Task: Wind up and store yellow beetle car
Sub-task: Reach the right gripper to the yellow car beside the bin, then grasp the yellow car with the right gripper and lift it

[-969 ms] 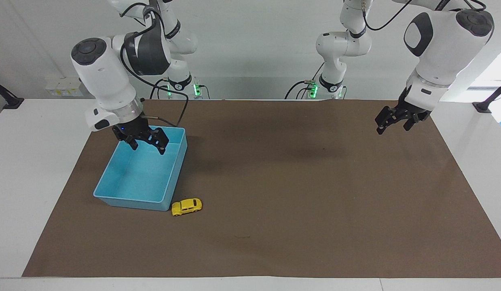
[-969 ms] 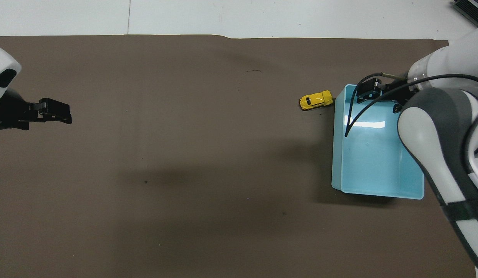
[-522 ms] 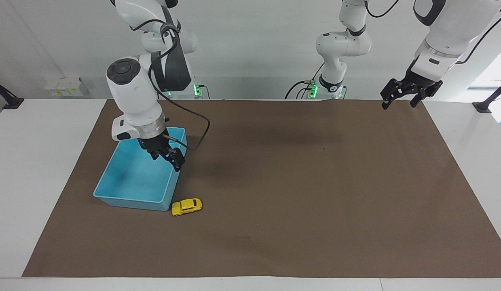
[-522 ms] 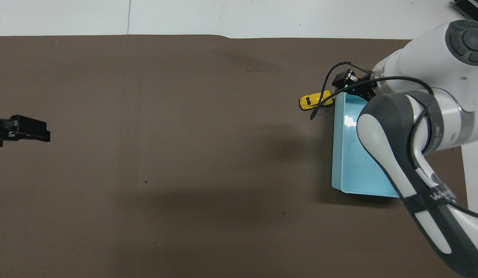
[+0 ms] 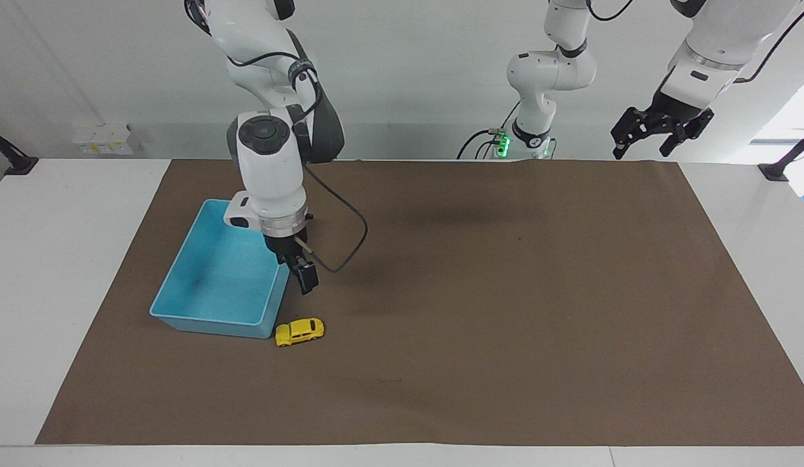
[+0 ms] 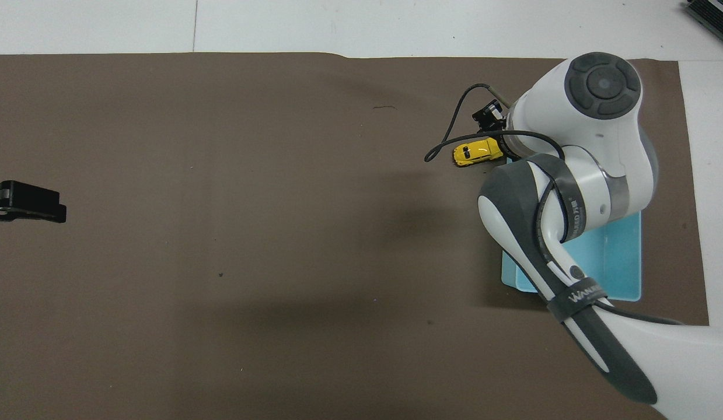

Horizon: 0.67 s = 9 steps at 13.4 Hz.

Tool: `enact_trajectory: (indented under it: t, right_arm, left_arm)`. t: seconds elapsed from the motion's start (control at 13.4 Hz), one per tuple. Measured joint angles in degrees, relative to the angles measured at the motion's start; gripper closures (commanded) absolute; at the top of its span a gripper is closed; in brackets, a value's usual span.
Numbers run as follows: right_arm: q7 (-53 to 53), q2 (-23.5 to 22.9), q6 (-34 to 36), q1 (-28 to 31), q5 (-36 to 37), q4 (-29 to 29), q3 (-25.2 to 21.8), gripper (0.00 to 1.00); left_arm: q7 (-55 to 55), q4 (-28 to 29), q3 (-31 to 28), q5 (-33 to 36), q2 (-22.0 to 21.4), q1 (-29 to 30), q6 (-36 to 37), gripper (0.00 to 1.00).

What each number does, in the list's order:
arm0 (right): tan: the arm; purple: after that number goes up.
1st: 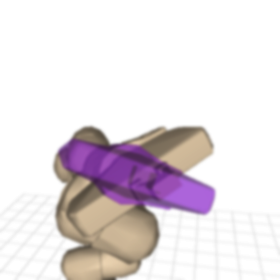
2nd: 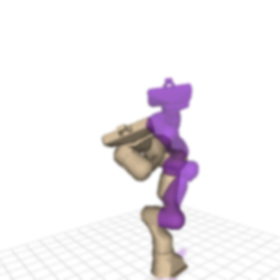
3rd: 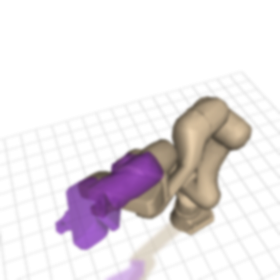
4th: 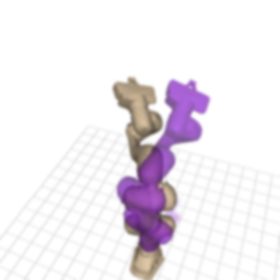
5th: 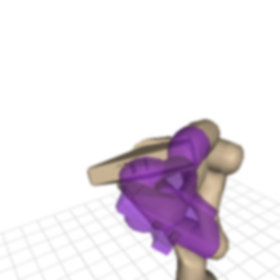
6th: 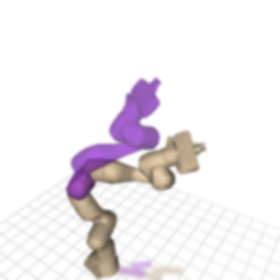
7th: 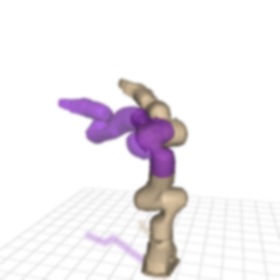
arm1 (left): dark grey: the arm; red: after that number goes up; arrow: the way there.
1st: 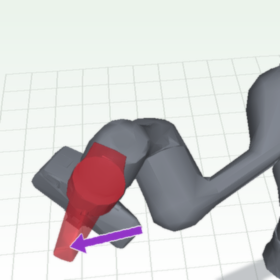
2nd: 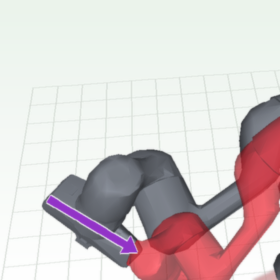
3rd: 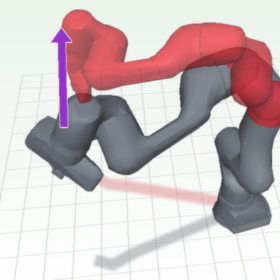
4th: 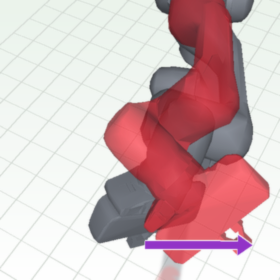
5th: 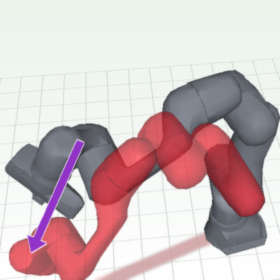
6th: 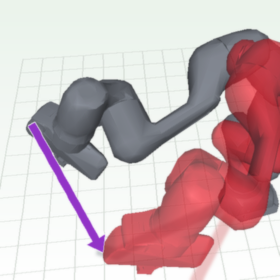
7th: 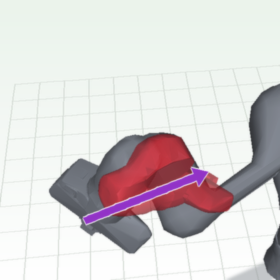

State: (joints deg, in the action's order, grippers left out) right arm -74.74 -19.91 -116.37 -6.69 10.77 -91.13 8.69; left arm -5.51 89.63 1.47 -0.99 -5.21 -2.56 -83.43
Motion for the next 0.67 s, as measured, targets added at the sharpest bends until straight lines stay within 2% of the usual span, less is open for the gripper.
enact_trajectory:
  t: [0.37,0.67]
  right_arm:
    - [-20.66,-5.04,-5.34,-1.45,4.07,-0.03,0.00,0.00]
    - [-27.89,-9.20,-8.63,-1.73,9.33,-0.03,-0.04,0.00]
  left_arm:
    - [0.00,-0.02,-0.15,0.00,-1.64,0.00,0.61,0.00]
    - [0.10,0.00,-0.28,0.00,-1.63,0.01,0.72,0.00]
